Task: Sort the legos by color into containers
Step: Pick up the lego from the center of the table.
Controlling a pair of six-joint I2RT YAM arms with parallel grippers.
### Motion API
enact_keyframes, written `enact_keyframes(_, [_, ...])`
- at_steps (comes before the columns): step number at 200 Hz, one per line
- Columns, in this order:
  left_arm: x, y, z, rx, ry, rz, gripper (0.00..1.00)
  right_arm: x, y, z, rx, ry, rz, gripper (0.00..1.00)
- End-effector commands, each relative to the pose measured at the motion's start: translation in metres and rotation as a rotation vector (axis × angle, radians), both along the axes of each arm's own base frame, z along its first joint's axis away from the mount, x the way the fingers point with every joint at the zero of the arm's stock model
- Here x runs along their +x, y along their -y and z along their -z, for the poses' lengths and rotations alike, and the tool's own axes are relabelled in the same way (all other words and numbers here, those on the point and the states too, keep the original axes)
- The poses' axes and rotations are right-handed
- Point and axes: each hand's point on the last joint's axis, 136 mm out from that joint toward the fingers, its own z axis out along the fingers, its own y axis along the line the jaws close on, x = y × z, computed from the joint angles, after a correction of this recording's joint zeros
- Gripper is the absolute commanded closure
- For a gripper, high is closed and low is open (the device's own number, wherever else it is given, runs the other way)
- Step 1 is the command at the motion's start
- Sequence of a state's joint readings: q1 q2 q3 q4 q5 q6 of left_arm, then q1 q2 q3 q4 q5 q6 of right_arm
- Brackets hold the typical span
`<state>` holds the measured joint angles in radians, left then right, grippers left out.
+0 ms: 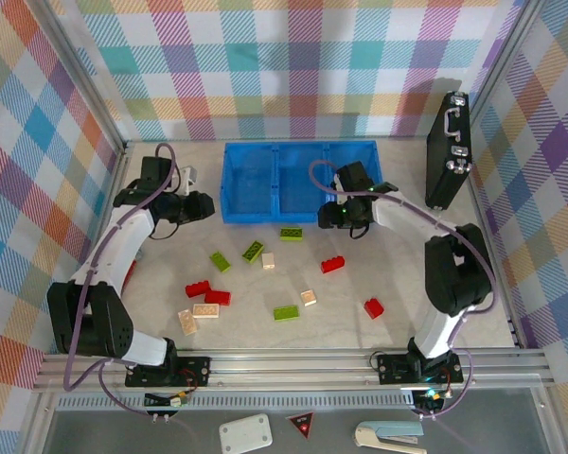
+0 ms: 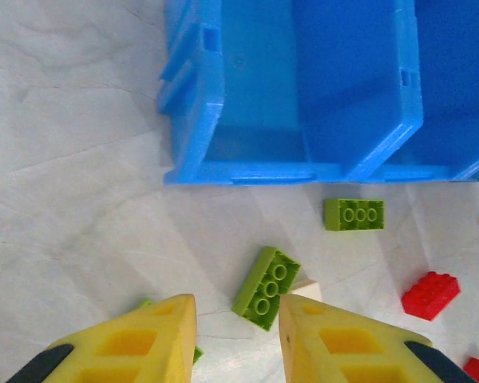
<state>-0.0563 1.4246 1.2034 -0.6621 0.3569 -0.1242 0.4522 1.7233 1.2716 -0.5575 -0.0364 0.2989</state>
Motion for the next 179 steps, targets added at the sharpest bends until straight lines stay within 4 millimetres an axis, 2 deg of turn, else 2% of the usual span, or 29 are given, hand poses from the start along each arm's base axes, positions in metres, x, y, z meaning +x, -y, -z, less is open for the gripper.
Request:
enact_keyframes(1, [-0.006, -0.015, -0.003, 0.09, 0.021, 0.01, 0.67, -0.041, 0.004, 0.002, -0.051, -0.102, 0.008, 0.35])
enact_keyframes(28, [-0.006, -0.019, 0.008, 0.126, 0.042, 0.024, 0.67, -0.071, 0.007, 0.01, -0.116, -0.156, 0.006, 0.29])
enact_keyframes(73, [-0.009, -0.027, 0.013, 0.181, 0.047, 0.024, 0.67, -0.095, 0.01, 0.027, -0.211, -0.196, -0.002, 0.17])
enact_keyframes(119, [-0.008, -0.028, 0.008, 0.176, 0.063, 0.023, 0.67, -0.098, 0.011, 0.042, -0.319, -0.194, -0.05, 0.09])
enact_keyframes(179, [-0.011, -0.033, 0.004, 0.197, 0.082, 0.009, 0.67, -0.09, 0.003, 0.052, -0.346, -0.195, -0.096, 0.11])
